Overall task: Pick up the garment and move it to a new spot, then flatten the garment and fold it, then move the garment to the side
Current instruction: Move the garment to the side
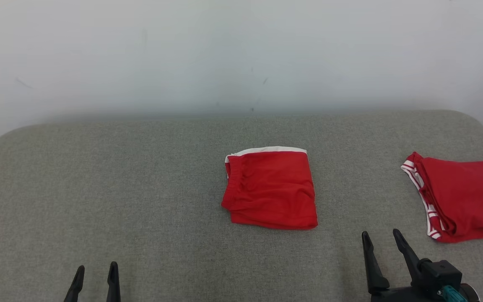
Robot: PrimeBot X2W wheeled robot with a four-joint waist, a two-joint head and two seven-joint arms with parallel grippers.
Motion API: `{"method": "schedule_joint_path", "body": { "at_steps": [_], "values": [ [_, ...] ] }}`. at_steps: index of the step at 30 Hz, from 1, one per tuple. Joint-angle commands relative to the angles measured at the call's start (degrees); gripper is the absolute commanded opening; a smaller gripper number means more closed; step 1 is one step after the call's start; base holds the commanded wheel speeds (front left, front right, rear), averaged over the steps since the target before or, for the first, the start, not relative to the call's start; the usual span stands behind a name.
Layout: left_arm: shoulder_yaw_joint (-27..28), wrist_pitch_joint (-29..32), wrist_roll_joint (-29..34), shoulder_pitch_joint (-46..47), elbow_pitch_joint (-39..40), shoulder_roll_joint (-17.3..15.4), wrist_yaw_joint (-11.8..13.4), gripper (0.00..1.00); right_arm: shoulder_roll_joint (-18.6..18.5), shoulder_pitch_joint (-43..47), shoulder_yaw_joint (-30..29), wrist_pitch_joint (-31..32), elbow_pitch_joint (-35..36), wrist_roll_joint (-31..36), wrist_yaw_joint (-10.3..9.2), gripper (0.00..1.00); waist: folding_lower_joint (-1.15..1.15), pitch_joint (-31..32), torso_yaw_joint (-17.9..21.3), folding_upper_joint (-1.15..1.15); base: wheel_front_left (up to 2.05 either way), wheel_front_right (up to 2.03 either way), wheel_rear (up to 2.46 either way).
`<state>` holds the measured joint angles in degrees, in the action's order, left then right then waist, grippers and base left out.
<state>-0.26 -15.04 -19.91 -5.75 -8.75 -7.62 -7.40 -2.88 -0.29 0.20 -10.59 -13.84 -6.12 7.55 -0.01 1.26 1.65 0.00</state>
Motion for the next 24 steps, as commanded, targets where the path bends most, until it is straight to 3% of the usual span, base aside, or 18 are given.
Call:
{"method": "schedule_joint_path", "body": {
  "at_steps": [1, 6, 9, 16, 19, 24],
  "values": [
    [-0.23, -0.13, 0.33, 0.01, 0.14, 0.06, -0.03, 1.0, -0.03, -0.62, -0.09, 0.13, -0.04, -0.14, -0.12, 1.0, 0.01, 0.02, -0.04, 0.0, 0.0, 0.0, 0.0],
    [-0.62, -0.13, 0.42, -0.05, 0.28, -0.14, -0.08, 1.0, -0.02, -0.84, 0.23, 0.66, 0.48, 0.06, -0.12, 1.0, 0.01, -0.22, -0.21, 0.0, 0.0, 0.0, 0.0],
    [-1.09, -0.13, 0.47, 0.13, 0.31, -0.25, -0.09, 1.0, -0.04, -0.87, -1.0, 4.43, 0.48, -0.06, -0.12, 1.0, 0.01, -0.4, -0.57, 0.0, 0.0, 0.0, 0.0],
    [-1.21, -0.13, -0.11, -0.08, 1.34, -0.44, -0.11, 1.0, 0.01, -8.13, -3.88, 32.44, 2.22, -6.6, -0.12, 1.0, 0.01, -2.23, -0.42, 0.0, 0.0, 0.0, 0.0],
    [-1.72, -0.13, -0.08, 1.15, 1.72, -0.64, -0.11, 1.0, -0.18, -15.37, -7.44, 45.07, 1.06, -4.74, -0.12, 1.0, 0.01, -4.66, -0.46, 0.0, 0.0, 0.0, 0.0],
    [-3.79, -0.13, 0.07, 3.54, 1.79, -0.91, -0.1, 1.0, 0.01, -26.17, -9.71, 54.16, -4.0, -8.99, -0.11, 1.0, 0.01, -7.97, -2.65, 0.0, 0.0, 0.0, 0.0]
  ]
}}
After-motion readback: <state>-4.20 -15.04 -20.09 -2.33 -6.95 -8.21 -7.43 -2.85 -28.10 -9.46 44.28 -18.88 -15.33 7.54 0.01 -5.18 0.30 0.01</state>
